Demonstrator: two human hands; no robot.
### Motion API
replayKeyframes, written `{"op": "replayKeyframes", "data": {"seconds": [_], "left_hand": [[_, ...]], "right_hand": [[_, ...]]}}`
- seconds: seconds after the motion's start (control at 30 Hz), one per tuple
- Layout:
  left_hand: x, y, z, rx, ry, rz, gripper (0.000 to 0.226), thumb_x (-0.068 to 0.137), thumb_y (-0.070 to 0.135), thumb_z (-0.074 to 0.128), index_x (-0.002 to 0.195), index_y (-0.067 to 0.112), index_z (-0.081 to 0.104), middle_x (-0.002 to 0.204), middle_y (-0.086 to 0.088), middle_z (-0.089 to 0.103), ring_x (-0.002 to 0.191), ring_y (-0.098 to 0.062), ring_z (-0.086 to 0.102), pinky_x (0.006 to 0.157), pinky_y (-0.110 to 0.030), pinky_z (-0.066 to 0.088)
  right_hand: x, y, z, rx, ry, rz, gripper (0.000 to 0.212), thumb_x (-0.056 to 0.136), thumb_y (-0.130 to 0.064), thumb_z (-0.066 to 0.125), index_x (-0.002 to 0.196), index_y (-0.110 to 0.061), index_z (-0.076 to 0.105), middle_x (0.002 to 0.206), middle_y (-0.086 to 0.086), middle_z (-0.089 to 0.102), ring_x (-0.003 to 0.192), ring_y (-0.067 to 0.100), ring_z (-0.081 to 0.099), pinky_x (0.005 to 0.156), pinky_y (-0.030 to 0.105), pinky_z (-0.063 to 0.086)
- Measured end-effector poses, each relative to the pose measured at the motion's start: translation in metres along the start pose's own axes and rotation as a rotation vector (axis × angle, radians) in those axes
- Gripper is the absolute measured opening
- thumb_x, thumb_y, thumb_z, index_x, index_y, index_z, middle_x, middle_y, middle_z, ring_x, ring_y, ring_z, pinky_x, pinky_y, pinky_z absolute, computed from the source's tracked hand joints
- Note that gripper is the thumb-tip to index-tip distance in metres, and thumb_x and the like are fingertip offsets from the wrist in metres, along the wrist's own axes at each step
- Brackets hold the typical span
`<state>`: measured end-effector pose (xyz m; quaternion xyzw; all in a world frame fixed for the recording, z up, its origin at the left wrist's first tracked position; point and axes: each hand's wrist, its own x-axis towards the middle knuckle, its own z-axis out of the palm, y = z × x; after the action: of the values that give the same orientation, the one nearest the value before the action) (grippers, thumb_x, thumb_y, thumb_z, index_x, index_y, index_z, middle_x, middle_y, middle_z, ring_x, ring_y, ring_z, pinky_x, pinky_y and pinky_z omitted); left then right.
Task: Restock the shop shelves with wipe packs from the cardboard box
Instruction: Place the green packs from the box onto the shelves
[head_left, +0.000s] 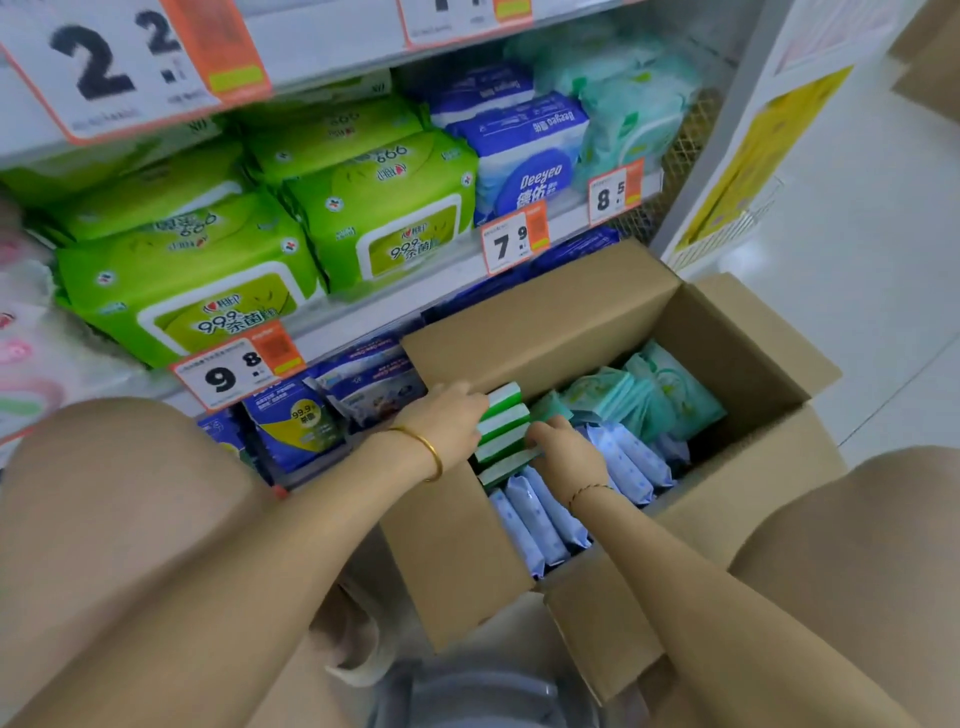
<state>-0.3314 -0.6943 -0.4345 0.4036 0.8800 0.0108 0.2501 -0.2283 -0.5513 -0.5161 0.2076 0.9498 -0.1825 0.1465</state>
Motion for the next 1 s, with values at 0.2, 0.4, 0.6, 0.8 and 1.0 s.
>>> {"op": "replayKeyframes", "data": {"seconds": [0.2, 0.4, 0.6, 0.8, 1.0], "left_hand": [[-0.011, -0.008, -0.007, -0.213, 0.076, 0.004, 0.036, 0.095, 0.019, 0.047, 0.13, 0.014, 0.049, 0.134, -0.008, 0.044, 0.118, -0.023, 0.048, 0.101, -0.035, 0.041], [-0.031, -0.013, -0.01, -0.3, 0.137, -0.037, 0.034, 0.095, 0.016, 0.045, 0.128, 0.014, 0.052, 0.131, -0.008, 0.048, 0.116, -0.02, 0.051, 0.1, -0.03, 0.04], [-0.045, -0.01, -0.006, -0.286, 0.157, -0.032, 0.033, 0.095, 0.018, 0.045, 0.128, 0.016, 0.052, 0.132, -0.005, 0.048, 0.117, -0.019, 0.05, 0.095, -0.027, 0.039], [-0.054, -0.013, -0.005, -0.273, 0.138, -0.034, 0.035, 0.096, 0.017, 0.043, 0.13, 0.017, 0.05, 0.133, -0.005, 0.047, 0.115, -0.019, 0.051, 0.094, -0.026, 0.039], [-0.059, -0.021, -0.004, -0.294, 0.144, -0.06, 0.034, 0.096, 0.018, 0.043, 0.129, 0.017, 0.051, 0.134, -0.003, 0.046, 0.117, -0.017, 0.05, 0.097, -0.027, 0.039]], "right_hand": [[0.007, -0.008, -0.045, 0.117, 0.031, -0.136, 0.018, 0.093, -0.011, 0.05, 0.097, -0.003, 0.066, 0.099, 0.011, 0.056, 0.09, 0.028, 0.055, 0.075, 0.036, 0.047], [0.001, -0.014, -0.077, 0.039, -0.114, -0.183, 0.023, 0.089, -0.015, 0.058, 0.11, -0.011, 0.065, 0.114, 0.012, 0.062, 0.101, 0.028, 0.059, 0.084, 0.036, 0.05], [-0.019, -0.031, 0.001, -0.358, -0.049, -0.183, 0.042, 0.083, 0.007, 0.048, 0.12, -0.013, 0.051, 0.12, 0.011, 0.046, 0.111, 0.032, 0.043, 0.082, 0.037, 0.037], [-0.006, -0.027, -0.004, -0.48, -0.008, -0.297, 0.054, 0.011, 0.002, 0.079, 0.041, -0.016, 0.037, 0.049, 0.0, 0.015, 0.045, 0.019, 0.03, 0.043, 0.016, 0.01], [-0.007, -0.034, -0.038, -0.343, 0.02, -0.353, 0.022, 0.081, 0.005, 0.048, 0.065, -0.007, 0.04, 0.073, 0.004, 0.034, 0.083, 0.026, 0.043, 0.054, 0.029, 0.029]]}}
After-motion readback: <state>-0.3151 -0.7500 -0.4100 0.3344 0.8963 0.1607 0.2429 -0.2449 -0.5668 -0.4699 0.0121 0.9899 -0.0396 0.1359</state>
